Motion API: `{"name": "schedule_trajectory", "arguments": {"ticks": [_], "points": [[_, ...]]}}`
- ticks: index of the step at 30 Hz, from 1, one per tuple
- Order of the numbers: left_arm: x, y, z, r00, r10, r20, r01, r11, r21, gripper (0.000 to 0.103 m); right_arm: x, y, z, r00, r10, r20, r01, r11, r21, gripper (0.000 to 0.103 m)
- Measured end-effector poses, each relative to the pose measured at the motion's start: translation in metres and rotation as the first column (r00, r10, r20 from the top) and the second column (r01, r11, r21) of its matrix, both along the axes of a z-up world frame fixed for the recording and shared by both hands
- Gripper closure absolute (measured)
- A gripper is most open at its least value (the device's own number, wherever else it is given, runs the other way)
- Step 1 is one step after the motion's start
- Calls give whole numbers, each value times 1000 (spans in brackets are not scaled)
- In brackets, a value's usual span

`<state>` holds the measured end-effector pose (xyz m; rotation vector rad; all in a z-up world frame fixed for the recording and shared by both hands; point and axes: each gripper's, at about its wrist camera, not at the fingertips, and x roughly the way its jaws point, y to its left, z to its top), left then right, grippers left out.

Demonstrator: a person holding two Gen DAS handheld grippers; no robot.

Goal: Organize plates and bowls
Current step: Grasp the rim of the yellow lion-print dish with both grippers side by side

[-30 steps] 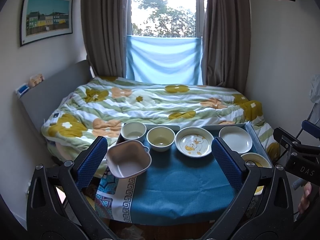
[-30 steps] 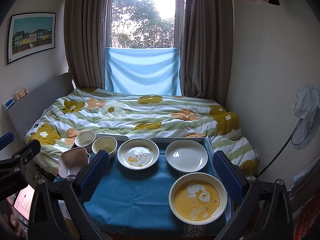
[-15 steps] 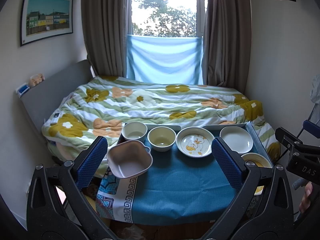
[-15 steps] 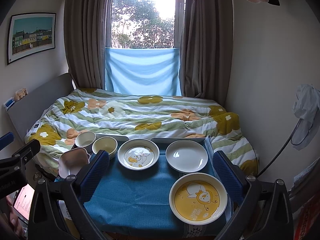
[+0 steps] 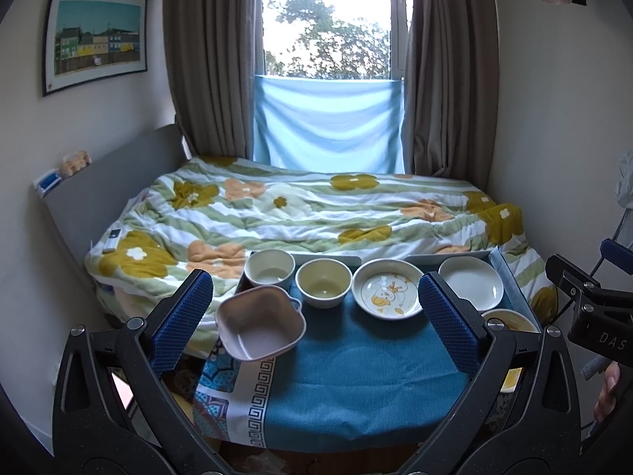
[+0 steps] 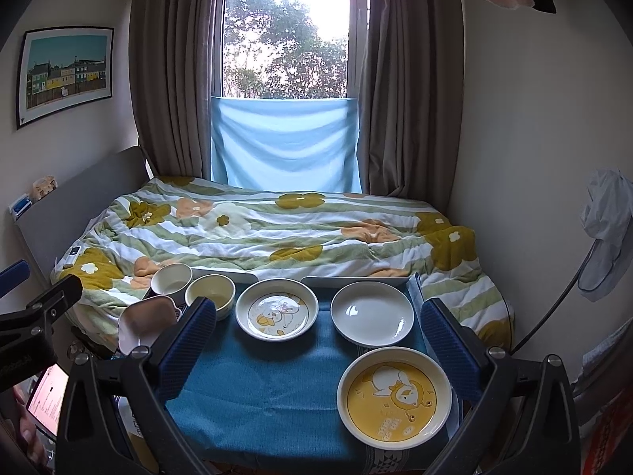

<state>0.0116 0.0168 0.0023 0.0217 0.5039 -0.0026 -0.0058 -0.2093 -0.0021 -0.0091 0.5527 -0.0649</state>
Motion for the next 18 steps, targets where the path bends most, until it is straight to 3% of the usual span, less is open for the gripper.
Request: {"name": "schedule_trajectory", "arguments": {"ticks": [5,11,14,18], "points": [[10,0,5,1000,-23,-5,23,1000,-8,0,5,0,3,1000,-6,-9,6,1000,10,0],[41,-16,-12,988,-122,-100,118,992,-40,0,9,-24,-9,996,-65,-57,67,997,26,0],[61,-39,-41,962,-214,-170,209,977,-51,0,9,-40,-28,989,-117,-94,121,992,46,0],[81,-78,-84,909,-318,-270,311,948,-69,0,3,-73,-68,970,-170,-176,189,977,95,0]]}}
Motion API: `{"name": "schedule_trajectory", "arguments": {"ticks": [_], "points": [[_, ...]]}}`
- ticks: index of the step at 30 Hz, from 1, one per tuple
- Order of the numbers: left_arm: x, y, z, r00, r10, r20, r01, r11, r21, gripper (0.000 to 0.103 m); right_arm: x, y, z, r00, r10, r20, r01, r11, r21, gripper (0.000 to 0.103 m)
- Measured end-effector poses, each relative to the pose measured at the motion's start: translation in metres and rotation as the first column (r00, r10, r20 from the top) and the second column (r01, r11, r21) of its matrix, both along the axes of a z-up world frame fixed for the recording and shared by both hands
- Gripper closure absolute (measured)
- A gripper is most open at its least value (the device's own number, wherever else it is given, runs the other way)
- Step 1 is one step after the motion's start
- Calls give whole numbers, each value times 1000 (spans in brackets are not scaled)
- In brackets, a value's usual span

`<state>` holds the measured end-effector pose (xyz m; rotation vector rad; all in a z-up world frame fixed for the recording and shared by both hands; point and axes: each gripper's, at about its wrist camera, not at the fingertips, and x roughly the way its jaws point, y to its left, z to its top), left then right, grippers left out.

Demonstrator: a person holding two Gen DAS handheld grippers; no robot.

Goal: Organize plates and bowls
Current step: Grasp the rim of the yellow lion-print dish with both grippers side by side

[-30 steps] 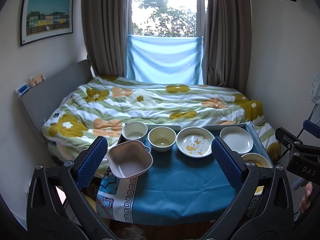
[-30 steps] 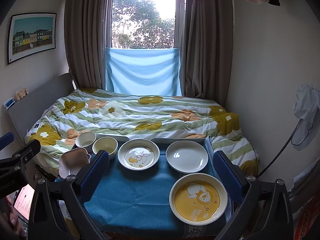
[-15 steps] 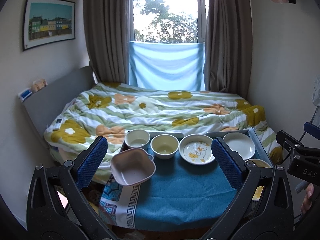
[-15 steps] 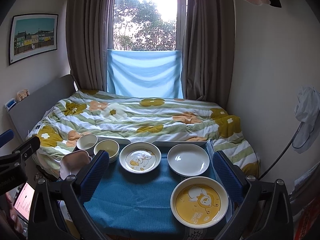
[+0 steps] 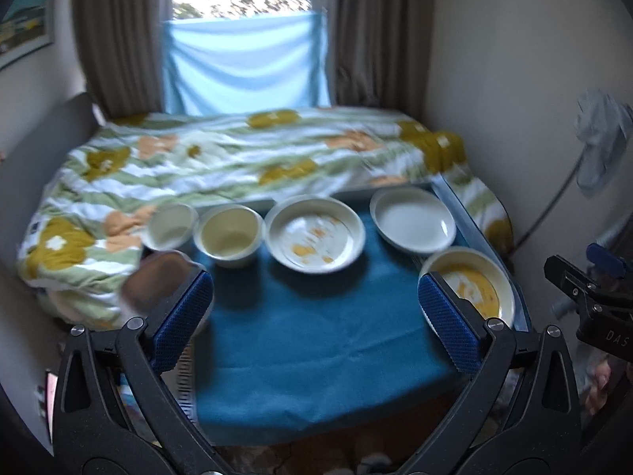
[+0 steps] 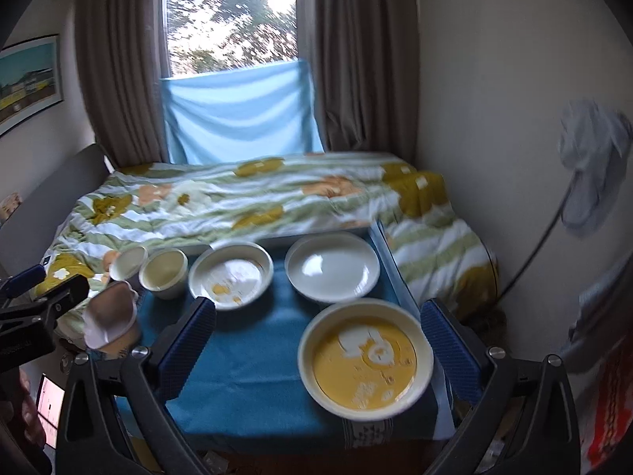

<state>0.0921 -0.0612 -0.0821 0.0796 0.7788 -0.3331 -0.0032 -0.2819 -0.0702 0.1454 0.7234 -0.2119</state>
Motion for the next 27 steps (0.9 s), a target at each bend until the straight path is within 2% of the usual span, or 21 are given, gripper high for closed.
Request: {"name": "schedule_trajectory", "arguments": {"ticks": [3,8,12,13,16,19,21,24,27], "points": [[14,-38,-41,988,-108,-113,105,994,-32,0,-6,-29,-34,997,-47,-62,51,996,73,0],[33,-96,-106,943,-216,-253,208,976,-59,1,-11,-81,-93,987,-82,-140,109,973,203,0],[47,-134,-150,911,-253,-327,247,967,-60,4,-7,-115,-138,981,-55,-188,111,947,301,21],[48,-141,-158,903,-261,-341,257,965,-59,7,-5,-122,-147,980,-46,-195,108,941,321,28],[57,-162,-181,881,-270,-389,274,961,-47,20,1,-140,-170,978,-15,-206,91,926,366,40],[62,-177,-200,863,-272,-426,275,960,-56,26,9,-154,-185,978,15,-210,70,918,391,50],[66,-183,-209,856,-266,-444,269,961,-57,31,15,-160,-191,978,29,-207,57,916,398,55],[70,-191,-216,853,-250,-458,253,966,-54,39,23,-168,-197,977,57,-205,32,914,405,67],[76,-200,-223,852,-240,-466,245,968,-50,55,31,-177,-201,976,80,-204,10,913,407,75]]}}
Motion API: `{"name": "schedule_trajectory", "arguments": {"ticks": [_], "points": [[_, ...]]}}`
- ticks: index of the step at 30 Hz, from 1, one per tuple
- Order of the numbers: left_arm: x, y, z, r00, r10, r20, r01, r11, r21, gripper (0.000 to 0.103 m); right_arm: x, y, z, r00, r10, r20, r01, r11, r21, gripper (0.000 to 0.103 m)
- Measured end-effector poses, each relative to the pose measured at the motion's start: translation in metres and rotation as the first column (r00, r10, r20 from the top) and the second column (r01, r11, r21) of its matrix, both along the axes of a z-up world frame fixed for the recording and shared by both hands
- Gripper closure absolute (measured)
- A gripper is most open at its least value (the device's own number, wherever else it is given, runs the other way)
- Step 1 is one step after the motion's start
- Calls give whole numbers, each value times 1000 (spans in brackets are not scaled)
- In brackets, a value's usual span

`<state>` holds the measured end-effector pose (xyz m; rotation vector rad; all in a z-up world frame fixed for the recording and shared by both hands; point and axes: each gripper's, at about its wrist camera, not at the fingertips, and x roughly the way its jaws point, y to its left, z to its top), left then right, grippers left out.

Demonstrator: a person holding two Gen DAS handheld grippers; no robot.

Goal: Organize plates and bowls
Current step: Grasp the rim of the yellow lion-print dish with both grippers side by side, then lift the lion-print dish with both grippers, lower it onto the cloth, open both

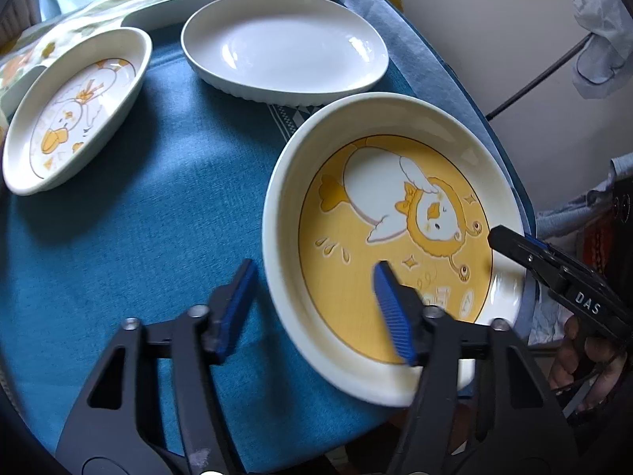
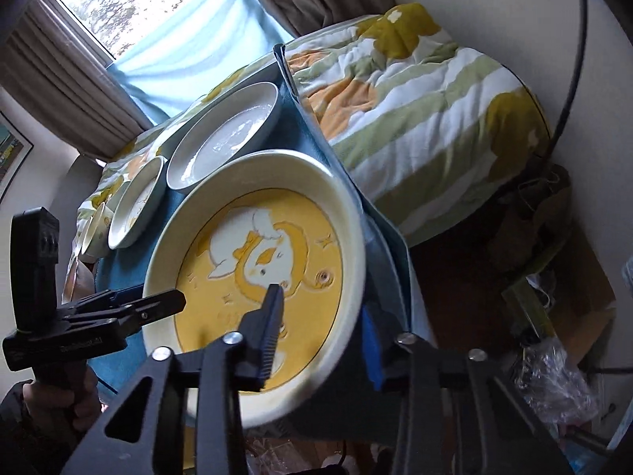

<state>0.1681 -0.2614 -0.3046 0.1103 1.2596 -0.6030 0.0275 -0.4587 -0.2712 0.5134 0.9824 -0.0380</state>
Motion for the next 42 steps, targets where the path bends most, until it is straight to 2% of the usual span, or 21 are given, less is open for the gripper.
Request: {"name": "schedule_trajectory", "arguments": {"ticks": [4,7,16,24,30,34,38,42], "points": [[5,-7,-4,1000,13,12,-14,999,35,70,9,-9,-4,1000,16,-1,-16,1000,-5,88],[11,-5,-6,999,47,5,-47,999,20,76,14,-13,-5,1000,29,1,-29,999,-19,93],[5,-8,0,996,69,55,-72,996,53,77,21,-11,-4,997,78,-14,-79,994,-80,93],[-9,7,14,992,91,93,-95,995,40,77,25,-4,5,994,113,-4,-113,986,-119,93],[-18,31,34,983,145,114,-148,989,21,77,32,10,18,985,172,22,-167,974,-154,92],[-19,57,55,968,211,133,-215,976,16,77,39,30,36,973,227,42,-218,963,-156,92],[-19,93,71,947,278,160,-283,959,11,77,51,64,53,949,309,61,-296,941,-164,92],[-20,141,79,927,336,166,-343,939,14,77,64,105,58,926,372,67,-358,920,-163,92]]}}
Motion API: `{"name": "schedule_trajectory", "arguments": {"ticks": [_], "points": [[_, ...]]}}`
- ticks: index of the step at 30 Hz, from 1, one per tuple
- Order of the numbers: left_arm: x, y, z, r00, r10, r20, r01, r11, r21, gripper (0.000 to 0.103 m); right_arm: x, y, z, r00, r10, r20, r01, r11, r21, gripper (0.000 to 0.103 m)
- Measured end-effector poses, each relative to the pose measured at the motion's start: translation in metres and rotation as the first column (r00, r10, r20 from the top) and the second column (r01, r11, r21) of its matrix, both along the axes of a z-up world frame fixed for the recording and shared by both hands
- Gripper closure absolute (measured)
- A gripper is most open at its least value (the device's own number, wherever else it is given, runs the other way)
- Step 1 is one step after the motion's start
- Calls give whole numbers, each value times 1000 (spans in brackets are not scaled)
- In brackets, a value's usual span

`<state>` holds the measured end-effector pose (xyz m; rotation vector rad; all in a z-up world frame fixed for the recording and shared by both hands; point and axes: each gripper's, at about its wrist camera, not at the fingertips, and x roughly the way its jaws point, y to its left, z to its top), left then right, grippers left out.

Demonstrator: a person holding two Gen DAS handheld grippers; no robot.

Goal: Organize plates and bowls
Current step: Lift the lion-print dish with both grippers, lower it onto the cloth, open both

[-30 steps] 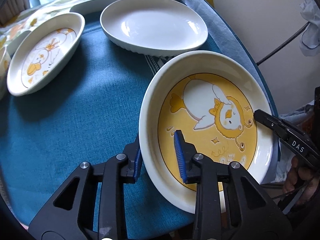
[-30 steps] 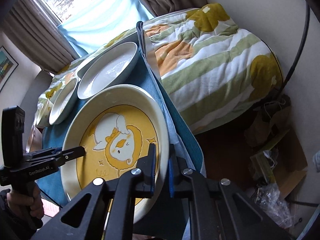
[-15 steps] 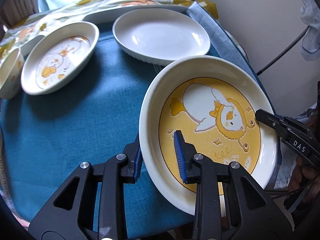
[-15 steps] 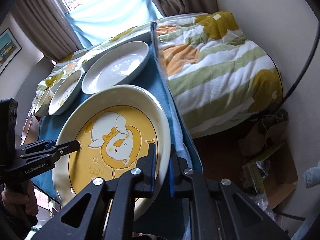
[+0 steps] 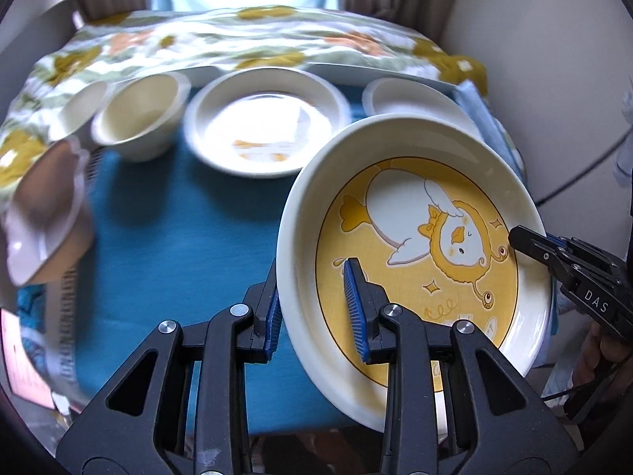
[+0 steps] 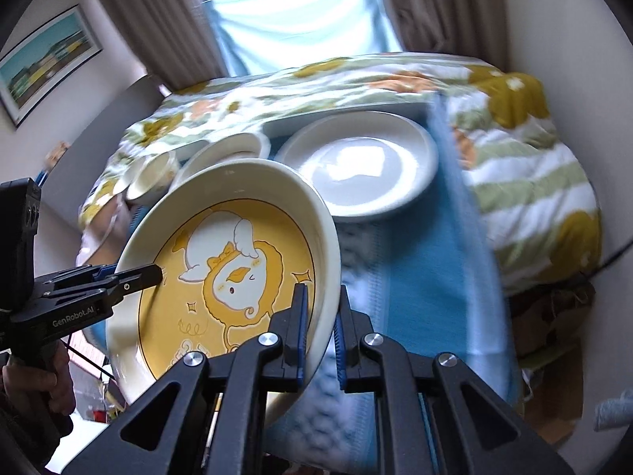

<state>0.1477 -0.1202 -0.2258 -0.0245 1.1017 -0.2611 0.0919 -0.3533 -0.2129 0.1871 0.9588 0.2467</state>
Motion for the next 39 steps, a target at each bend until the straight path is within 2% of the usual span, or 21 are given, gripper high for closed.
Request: {"name": "schedule_trajectory", "arguments": {"ticks": [9,17,22,27,39], "points": [[3,100,-14,998,58,-31,-58,998,20,77,16,93,-16,997,59,-45,-58,998,32,92],[12,149,-48,995,66,-70,-65,998,22,77,24,144,-43,994,64,-93,-62,998,24,92],[16,161,-67,995,65,-81,-64,998,11,77,32,159,-60,993,59,-103,-58,998,12,92],[18,163,-73,997,37,-71,-36,999,6,77,35,161,-66,993,57,-101,-57,998,0,92],[18,157,-74,999,20,-48,-17,998,64,77,36,173,-69,990,66,-122,-73,995,-60,90]]}}
